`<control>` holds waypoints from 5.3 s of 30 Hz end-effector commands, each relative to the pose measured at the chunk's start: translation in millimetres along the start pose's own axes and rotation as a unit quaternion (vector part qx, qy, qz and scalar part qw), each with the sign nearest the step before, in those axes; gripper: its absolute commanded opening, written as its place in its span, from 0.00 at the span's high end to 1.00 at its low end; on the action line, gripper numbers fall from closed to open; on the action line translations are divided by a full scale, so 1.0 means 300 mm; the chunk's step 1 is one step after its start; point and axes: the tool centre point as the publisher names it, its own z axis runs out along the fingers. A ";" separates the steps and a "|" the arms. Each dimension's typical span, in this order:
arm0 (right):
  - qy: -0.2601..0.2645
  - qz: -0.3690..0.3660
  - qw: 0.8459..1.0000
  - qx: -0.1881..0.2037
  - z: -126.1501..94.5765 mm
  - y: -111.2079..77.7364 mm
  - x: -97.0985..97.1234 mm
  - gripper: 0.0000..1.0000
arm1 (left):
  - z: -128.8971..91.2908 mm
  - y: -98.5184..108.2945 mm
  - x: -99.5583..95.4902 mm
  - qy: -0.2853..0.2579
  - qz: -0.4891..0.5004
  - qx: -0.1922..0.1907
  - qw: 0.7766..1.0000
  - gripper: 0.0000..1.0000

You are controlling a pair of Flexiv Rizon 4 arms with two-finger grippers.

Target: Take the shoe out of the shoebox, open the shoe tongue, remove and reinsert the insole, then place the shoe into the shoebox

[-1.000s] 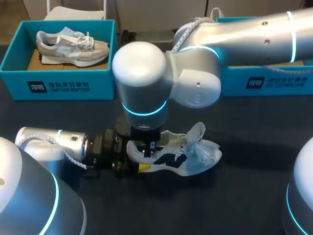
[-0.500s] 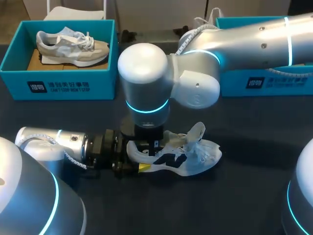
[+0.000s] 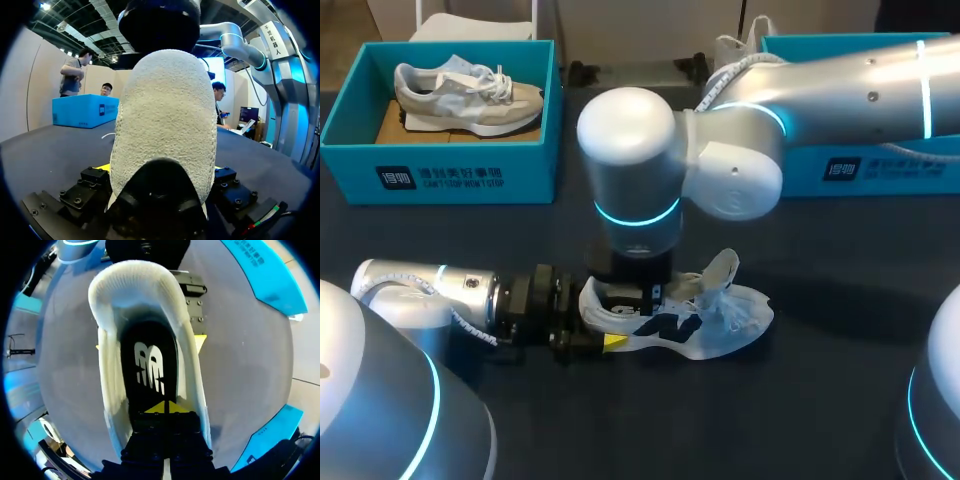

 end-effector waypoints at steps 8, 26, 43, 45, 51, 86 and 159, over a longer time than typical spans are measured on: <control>0.010 0.006 1.000 0.001 0.008 -0.046 -0.016 0.67 | 0.001 0.000 0.002 -0.001 0.000 -0.001 1.000 1.00; 0.093 0.022 0.995 0.003 0.110 -0.051 -0.006 0.59 | 0.001 0.000 0.002 -0.001 0.000 -0.001 1.000 1.00; 0.161 0.015 0.987 0.007 0.114 -0.030 0.083 0.65 | 0.001 0.000 0.002 -0.001 0.000 -0.001 1.000 1.00; 0.164 0.016 0.986 0.007 0.120 -0.027 0.088 0.65 | 0.001 0.000 0.002 -0.001 0.000 -0.001 1.000 1.00; 0.159 0.018 0.987 0.003 0.107 -0.022 0.105 0.64 | 0.001 0.000 0.002 -0.001 0.000 -0.001 1.000 1.00; 0.111 0.022 0.990 -0.084 -0.043 -0.052 0.144 1.00 | 0.001 0.000 0.002 -0.001 0.000 -0.001 1.000 1.00; 0.156 -0.061 0.977 -0.131 -0.182 -0.020 -0.005 0.56 | 0.001 0.000 0.002 -0.001 0.000 -0.001 1.000 1.00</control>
